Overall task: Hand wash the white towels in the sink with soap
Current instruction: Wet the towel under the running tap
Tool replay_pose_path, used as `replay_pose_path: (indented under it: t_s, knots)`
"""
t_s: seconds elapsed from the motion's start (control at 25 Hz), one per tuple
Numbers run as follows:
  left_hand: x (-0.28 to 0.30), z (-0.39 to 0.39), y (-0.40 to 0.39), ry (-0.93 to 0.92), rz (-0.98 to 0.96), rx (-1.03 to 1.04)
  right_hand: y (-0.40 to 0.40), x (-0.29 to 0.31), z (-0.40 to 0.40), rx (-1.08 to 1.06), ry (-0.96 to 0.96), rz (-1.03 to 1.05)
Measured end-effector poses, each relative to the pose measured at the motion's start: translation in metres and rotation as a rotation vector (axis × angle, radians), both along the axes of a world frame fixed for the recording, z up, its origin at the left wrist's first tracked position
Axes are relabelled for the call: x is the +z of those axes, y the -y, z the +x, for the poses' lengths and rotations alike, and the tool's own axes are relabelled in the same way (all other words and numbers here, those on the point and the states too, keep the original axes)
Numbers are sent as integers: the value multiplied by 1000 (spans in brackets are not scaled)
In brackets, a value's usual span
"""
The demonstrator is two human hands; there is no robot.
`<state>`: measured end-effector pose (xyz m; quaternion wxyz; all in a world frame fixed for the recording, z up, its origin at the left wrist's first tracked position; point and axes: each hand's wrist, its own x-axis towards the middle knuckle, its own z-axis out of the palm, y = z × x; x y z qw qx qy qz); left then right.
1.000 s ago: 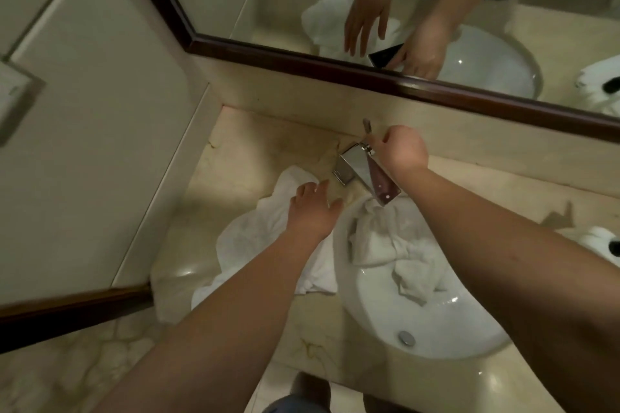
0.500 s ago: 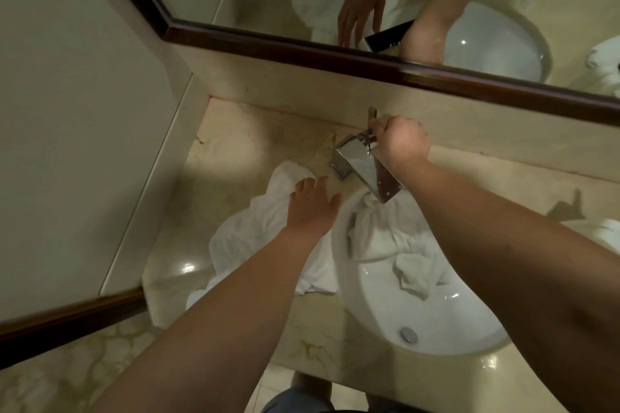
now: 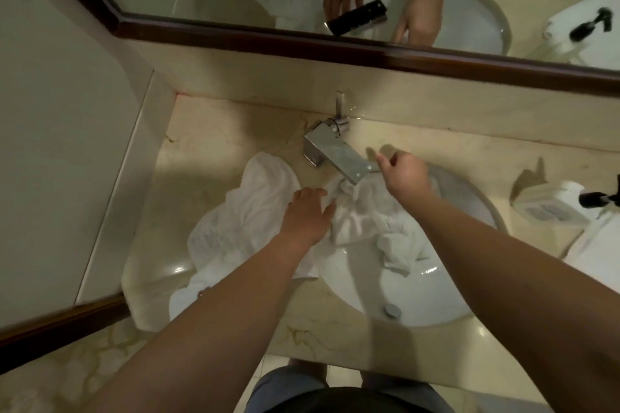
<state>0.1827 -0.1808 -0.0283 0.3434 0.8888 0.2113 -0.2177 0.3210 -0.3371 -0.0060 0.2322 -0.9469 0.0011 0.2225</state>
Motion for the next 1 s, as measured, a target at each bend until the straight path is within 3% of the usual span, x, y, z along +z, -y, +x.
replay_pose_path:
  t_s: [0.28,0.64,0.88,1.0]
  knots:
    - [-66,-1,53,-116,-72,78,52,-80,-54,55,-231,42]
    - [-141,6,78,-197,-58,325,44,-143,-68,153,-209,215]
    - [-123,5,80,72,-225,504,37,-136,-62,68,-241,403]
    - [-101,8,80,160,-337,503,36,-119,-52,204,-279,440]
